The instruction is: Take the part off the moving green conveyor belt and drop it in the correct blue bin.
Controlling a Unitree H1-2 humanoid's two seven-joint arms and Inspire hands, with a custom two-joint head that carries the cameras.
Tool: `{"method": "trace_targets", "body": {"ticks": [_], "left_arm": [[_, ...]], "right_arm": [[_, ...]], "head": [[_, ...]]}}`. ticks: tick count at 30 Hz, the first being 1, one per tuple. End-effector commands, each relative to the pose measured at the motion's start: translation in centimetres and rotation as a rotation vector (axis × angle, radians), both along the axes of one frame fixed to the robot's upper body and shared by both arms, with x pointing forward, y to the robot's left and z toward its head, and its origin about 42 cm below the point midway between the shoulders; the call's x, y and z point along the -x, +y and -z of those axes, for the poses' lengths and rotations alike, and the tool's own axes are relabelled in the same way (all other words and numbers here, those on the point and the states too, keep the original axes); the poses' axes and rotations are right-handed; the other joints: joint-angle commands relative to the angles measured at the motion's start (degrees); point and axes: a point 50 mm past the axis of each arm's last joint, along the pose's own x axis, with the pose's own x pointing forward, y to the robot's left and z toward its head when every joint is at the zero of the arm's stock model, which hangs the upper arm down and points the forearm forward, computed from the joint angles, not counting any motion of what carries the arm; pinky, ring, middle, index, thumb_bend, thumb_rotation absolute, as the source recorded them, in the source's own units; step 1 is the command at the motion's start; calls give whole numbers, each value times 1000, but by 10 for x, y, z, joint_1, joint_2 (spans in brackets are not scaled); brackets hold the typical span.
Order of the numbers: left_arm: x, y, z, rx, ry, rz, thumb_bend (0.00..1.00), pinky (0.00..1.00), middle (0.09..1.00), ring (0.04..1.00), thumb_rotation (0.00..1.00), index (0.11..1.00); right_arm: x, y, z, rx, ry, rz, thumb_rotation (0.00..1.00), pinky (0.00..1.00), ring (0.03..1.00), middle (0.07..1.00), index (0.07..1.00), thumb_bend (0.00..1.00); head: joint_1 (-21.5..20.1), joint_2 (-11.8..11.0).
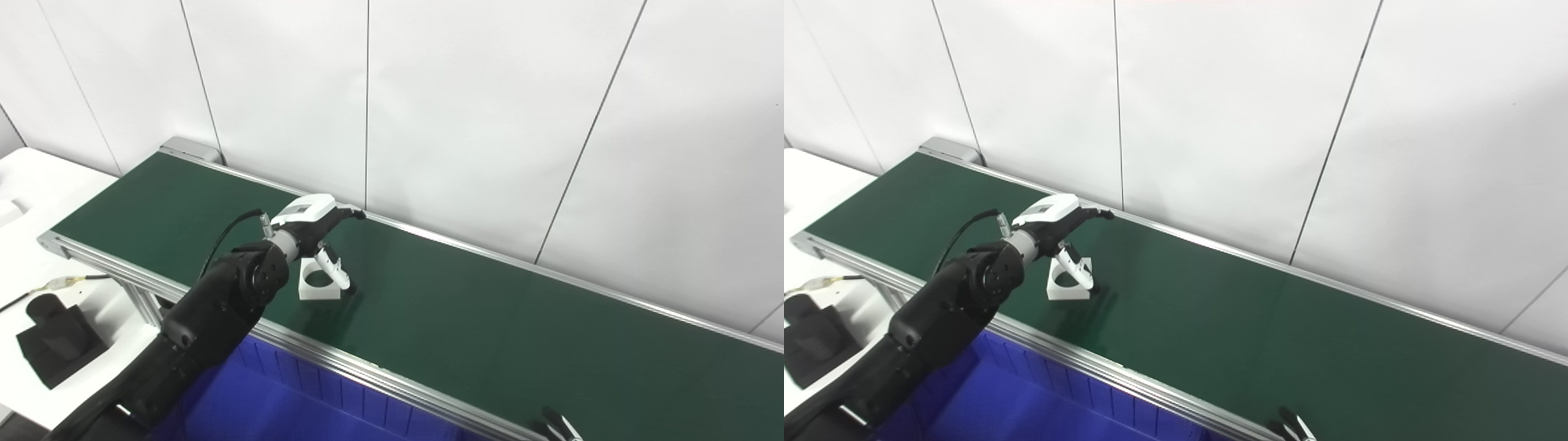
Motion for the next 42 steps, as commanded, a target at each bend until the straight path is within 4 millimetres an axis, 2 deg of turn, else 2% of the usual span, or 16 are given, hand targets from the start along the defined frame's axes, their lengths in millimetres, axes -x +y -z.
{"method": "trace_targets", "body": {"ticks": [1, 18, 25, 39, 42], "left_arm": [[-14, 5, -25, -46, -83, -17, 913, 882, 923, 919, 199, 882], [-8, -16, 14, -68, 40, 24, 944, 869, 931, 899, 223, 915], [-7, -20, 32, -71, 68, 42, 941, 906, 929, 913, 215, 907], [-22, -18, 54, -81, 99, 32, 912, 894, 930, 911, 154, 893], [-24, -19, 63, -92, 91, 33, 906, 852, 909, 879, 147, 881]], "right_arm": [[-4, 4, -10, -24, -80, 0, 693, 586, 718, 822, 885, 523], [0, 4, -12, -37, -82, 1, 702, 594, 724, 825, 890, 545], [1, 5, -13, -36, -84, 3, 706, 586, 718, 820, 887, 547], [3, 5, -14, -37, -85, 1, 719, 588, 723, 825, 886, 567], [3, 5, -14, -39, -85, 1, 723, 584, 725, 825, 887, 576]], "head": [[0, 1], [-8, 8], [-10, 9], [-14, 11], [-15, 12]]}}
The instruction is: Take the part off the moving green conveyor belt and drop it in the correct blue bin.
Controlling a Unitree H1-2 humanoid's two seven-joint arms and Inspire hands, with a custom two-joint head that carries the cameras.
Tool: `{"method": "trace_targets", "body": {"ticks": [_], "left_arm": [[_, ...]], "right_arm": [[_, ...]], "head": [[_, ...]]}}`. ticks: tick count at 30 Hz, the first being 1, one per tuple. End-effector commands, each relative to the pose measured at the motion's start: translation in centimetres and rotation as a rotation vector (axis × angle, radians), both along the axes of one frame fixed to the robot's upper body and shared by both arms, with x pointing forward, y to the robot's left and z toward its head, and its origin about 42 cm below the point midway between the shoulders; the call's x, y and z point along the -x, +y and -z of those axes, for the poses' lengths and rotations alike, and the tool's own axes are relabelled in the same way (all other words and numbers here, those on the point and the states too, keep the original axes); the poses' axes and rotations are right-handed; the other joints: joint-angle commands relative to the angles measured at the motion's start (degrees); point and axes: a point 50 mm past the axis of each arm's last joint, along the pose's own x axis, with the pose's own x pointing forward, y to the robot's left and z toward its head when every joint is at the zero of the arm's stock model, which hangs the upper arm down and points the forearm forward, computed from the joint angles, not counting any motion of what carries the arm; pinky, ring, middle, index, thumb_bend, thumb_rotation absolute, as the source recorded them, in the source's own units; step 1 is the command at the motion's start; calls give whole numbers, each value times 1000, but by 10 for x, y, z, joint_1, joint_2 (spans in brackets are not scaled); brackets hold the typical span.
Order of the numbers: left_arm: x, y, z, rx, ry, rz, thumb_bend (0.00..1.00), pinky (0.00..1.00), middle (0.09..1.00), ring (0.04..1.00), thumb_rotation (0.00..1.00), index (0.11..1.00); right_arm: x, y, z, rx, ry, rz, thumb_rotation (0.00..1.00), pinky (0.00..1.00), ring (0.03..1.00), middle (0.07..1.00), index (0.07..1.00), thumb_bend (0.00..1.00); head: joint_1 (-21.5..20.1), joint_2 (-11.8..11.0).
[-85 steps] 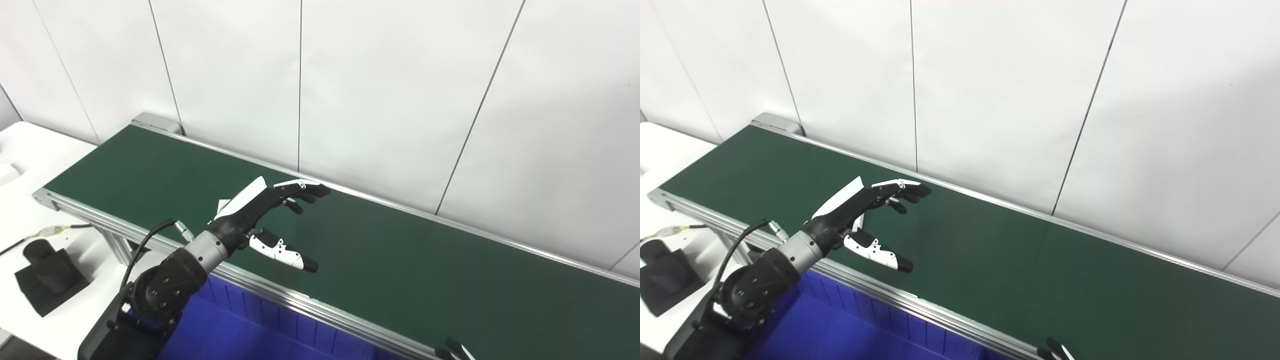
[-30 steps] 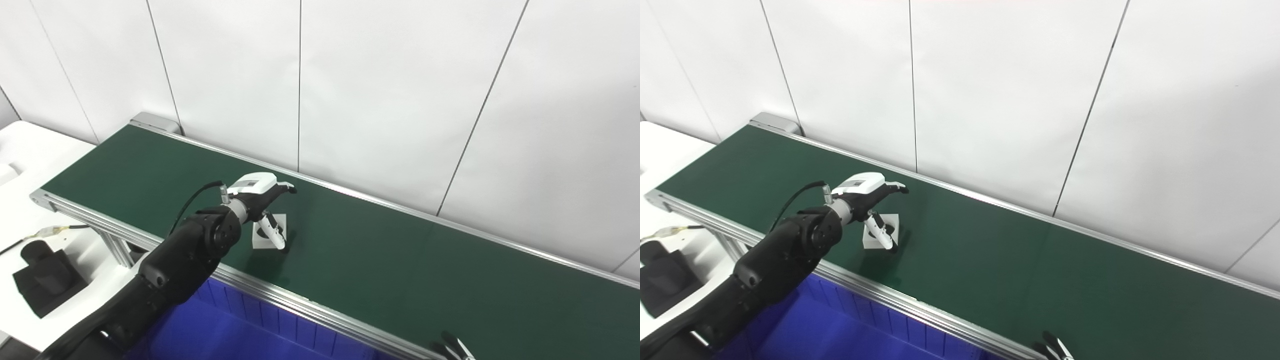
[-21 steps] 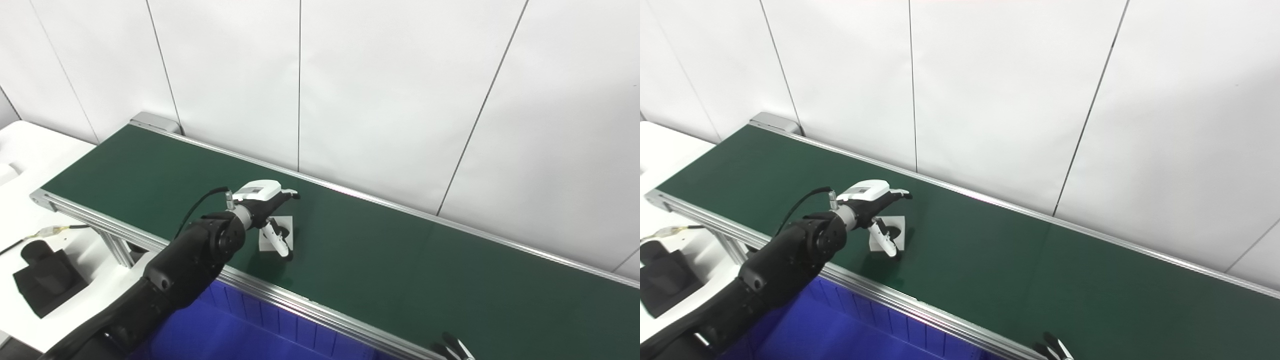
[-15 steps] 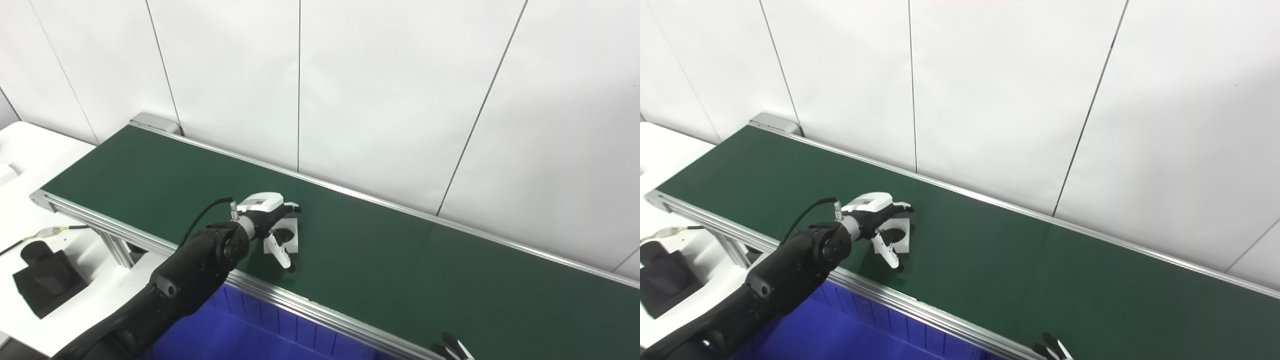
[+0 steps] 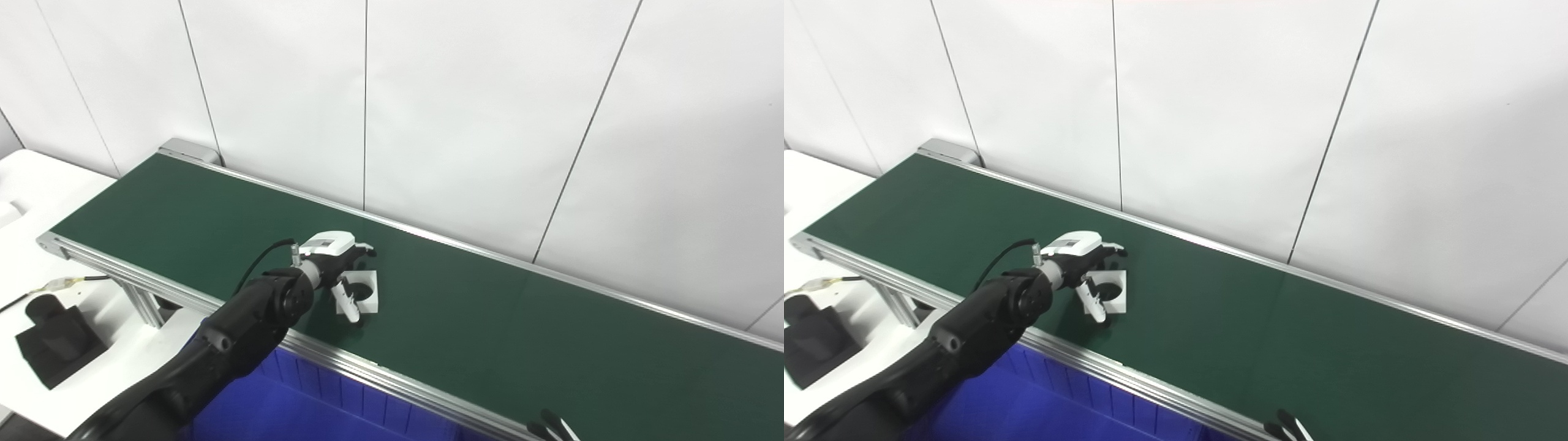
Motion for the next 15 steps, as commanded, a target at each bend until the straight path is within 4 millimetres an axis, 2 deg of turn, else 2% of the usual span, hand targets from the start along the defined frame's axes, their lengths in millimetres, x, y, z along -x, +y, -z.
{"method": "trace_targets", "body": {"ticks": [1, 3, 6, 7, 8, 9, 11, 15], "left_arm": [[-5, 9, 3, -32, -9, -17, 896, 840, 900, 868, 140, 876], [-6, 8, 8, -38, -19, -20, 877, 828, 886, 852, 126, 867], [-7, 7, 15, -52, -46, -19, 814, 729, 779, 757, 81, 786], [-7, 6, 16, -49, -56, -16, 786, 689, 694, 683, 33, 693], [-7, 6, 17, -47, -62, -12, 776, 675, 665, 659, 16, 662], [-7, 6, 18, -45, -68, -5, 625, 674, 624, 632, 27, 558], [-6, 6, 18, -27, -77, 3, 537, 704, 549, 590, 4, 472], [-5, 6, 17, -6, -84, 18, 518, 733, 541, 597, 0, 447]], "right_arm": [[-3, 3, -14, -29, -90, -1, 724, 584, 725, 825, 887, 579], [-2, 3, -15, -29, -88, 1, 729, 585, 726, 825, 889, 582], [-2, 3, -16, -32, -88, 3, 723, 587, 727, 827, 889, 576], [-1, 3, -16, -33, -88, 2, 722, 588, 726, 827, 889, 571], [-1, 3, -16, -34, -89, 2, 721, 588, 725, 827, 889, 570], [-1, 3, -16, -35, -88, 2, 722, 588, 725, 827, 889, 573], [-1, 3, -16, -37, -87, 3, 728, 589, 725, 827, 891, 583], [-1, 3, -16, -43, -82, 5, 734, 591, 727, 829, 892, 596]], "head": [[-1, 0], [-2, 1], [-2, 3], [-2, 3], [-1, 3], [-1, 3], [-1, 4], [-1, 5]]}}
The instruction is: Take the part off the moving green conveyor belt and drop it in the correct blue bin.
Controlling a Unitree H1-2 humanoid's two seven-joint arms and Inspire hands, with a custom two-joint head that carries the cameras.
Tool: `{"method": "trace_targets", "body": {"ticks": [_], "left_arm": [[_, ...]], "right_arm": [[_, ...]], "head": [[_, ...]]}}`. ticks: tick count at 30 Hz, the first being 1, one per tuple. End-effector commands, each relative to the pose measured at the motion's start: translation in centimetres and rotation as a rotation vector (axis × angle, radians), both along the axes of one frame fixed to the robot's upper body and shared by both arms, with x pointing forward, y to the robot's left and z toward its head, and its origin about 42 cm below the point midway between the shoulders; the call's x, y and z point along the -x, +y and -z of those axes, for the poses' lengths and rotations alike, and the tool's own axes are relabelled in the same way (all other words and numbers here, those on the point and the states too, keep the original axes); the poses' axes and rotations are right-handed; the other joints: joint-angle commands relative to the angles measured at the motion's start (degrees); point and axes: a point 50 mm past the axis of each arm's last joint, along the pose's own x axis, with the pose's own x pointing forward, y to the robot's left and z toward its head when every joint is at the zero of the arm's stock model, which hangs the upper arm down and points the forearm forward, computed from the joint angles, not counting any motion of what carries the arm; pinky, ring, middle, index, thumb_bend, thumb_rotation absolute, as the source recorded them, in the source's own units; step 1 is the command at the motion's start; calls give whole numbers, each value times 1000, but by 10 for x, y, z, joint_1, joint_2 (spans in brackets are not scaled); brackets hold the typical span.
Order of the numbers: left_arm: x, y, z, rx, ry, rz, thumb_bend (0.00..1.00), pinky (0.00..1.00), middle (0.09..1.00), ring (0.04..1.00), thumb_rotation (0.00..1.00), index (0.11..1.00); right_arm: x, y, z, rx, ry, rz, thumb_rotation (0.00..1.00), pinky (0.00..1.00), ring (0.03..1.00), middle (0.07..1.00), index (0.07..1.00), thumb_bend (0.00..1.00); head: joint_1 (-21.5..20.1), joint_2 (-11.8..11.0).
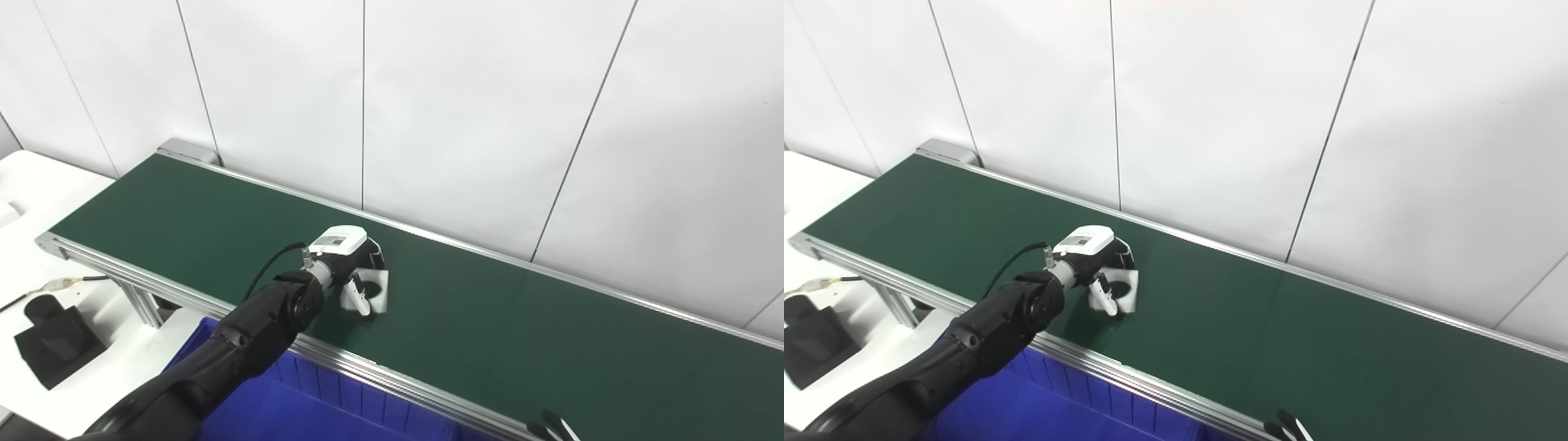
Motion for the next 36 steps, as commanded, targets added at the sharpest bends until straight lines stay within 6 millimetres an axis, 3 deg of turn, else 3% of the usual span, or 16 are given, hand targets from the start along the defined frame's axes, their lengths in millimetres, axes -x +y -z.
{"method": "trace_targets", "body": {"ticks": [1, 4, 12, 16, 25, 36], "left_arm": [[3, 16, 3, -27, 15, -19, 517, 735, 542, 599, 0, 445], [5, 14, -1, -4, -1, -6, 517, 739, 540, 599, 0, 445], [6, 11, -9, 73, -8, 4, 512, 440, 483, 451, 0, 497], [7, 10, -15, 100, -19, 14, 505, 388, 476, 427, 0, 509], [20, 3, -47, 121, -87, 75, 504, 344, 468, 417, 0, 502], [60, -10, -108, 109, -218, 167, 505, 393, 465, 423, 0, 500]], "right_arm": [[-3, 3, -14, -34, -77, 4, 736, 590, 726, 828, 892, 599], [-3, 3, -14, -36, -77, 3, 745, 593, 728, 831, 895, 598], [-4, 3, -14, -37, -82, 7, 748, 589, 725, 828, 891, 597], [-4, 3, -13, -38, -83, 8, 745, 586, 723, 825, 889, 593], [-5, 3, -13, -28, -82, 8, 729, 578, 716, 823, 886, 581], [-1, 2, -15, -17, -81, 12, 716, 567, 708, 818, 886, 570]], "head": [[0, 1], [-2, 1], [-5, 1], [-7, 0], [-14, 2], [-25, 12]]}}
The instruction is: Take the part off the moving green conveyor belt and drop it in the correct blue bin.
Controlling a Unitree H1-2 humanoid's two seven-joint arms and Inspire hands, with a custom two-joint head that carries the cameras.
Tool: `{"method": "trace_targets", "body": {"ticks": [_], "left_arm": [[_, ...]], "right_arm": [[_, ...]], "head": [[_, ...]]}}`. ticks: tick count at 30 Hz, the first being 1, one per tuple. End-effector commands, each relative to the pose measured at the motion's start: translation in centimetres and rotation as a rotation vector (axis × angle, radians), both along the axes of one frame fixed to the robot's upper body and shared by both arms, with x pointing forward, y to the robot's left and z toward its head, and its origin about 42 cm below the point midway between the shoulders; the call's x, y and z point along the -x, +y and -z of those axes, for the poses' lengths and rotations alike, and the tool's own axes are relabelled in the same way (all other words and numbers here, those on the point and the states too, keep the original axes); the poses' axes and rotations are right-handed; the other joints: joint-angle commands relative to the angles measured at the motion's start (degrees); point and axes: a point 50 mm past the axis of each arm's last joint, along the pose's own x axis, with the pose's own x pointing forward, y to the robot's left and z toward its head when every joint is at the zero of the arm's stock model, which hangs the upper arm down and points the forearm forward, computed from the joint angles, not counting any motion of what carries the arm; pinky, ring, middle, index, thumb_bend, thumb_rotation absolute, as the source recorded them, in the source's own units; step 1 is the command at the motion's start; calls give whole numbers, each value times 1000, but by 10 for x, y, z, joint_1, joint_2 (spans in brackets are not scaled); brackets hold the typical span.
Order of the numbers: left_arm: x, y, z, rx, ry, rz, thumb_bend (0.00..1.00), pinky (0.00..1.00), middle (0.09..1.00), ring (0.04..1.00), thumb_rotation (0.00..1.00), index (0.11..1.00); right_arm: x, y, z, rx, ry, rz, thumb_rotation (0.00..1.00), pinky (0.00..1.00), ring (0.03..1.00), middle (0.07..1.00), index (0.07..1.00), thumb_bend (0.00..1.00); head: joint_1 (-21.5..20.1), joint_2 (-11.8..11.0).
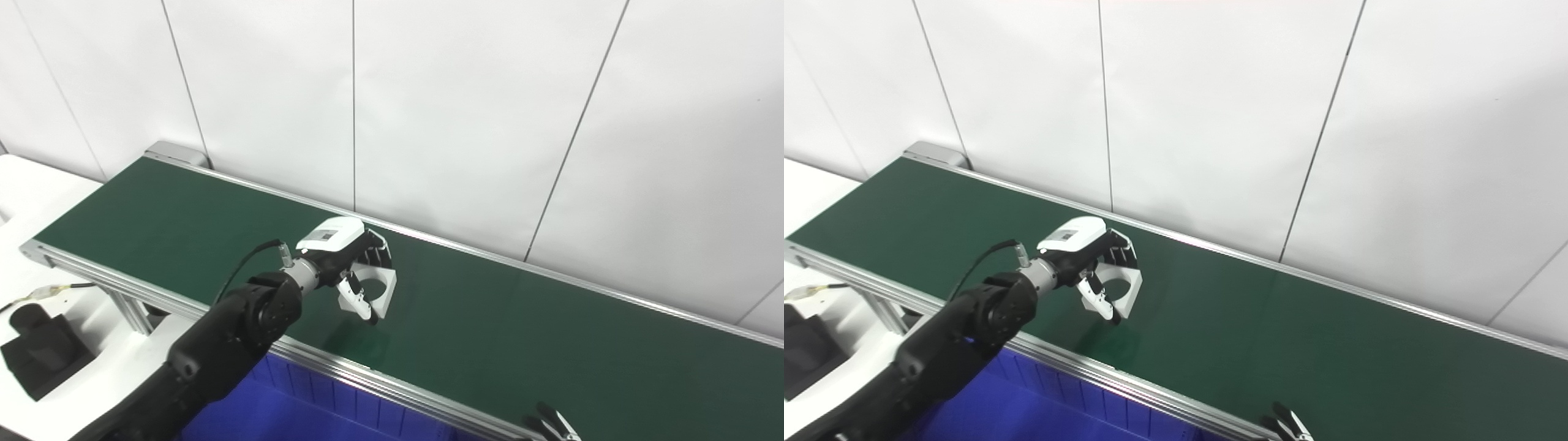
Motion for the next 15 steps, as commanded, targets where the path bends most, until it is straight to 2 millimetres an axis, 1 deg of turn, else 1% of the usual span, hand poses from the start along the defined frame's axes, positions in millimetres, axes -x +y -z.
{"method": "trace_targets", "body": {"ticks": [1, 6, 8, 11, 15], "left_arm": [[7, 7, -25, -8, -67, -8, 505, 365, 467, 420, 0, 500], [37, 5, -41, 59, -103, 27, 503, 321, 463, 397, 0, 510], [49, 4, -46, 88, -113, 39, 502, 330, 458, 393, 0, 513], [67, 5, -51, 132, -121, 43, 501, 328, 449, 383, 0, 516], [92, 11, -53, 181, -119, 30, 500, 298, 442, 378, 0, 514]], "right_arm": [[-1, 3, -14, -22, -73, 0, 713, 569, 709, 819, 886, 576], [1, 3, -17, -23, -75, 3, 705, 570, 708, 818, 885, 570], [3, 3, -18, -23, -75, 3, 702, 571, 708, 818, 884, 569], [4, 3, -20, -25, -75, 3, 692, 575, 708, 819, 884, 554], [6, 2, -22, -31, -74, 5, 677, 577, 709, 824, 887, 548]], "head": [[-2, 4], [-8, 13], [-10, 16], [-14, 23], [-19, 34]]}}
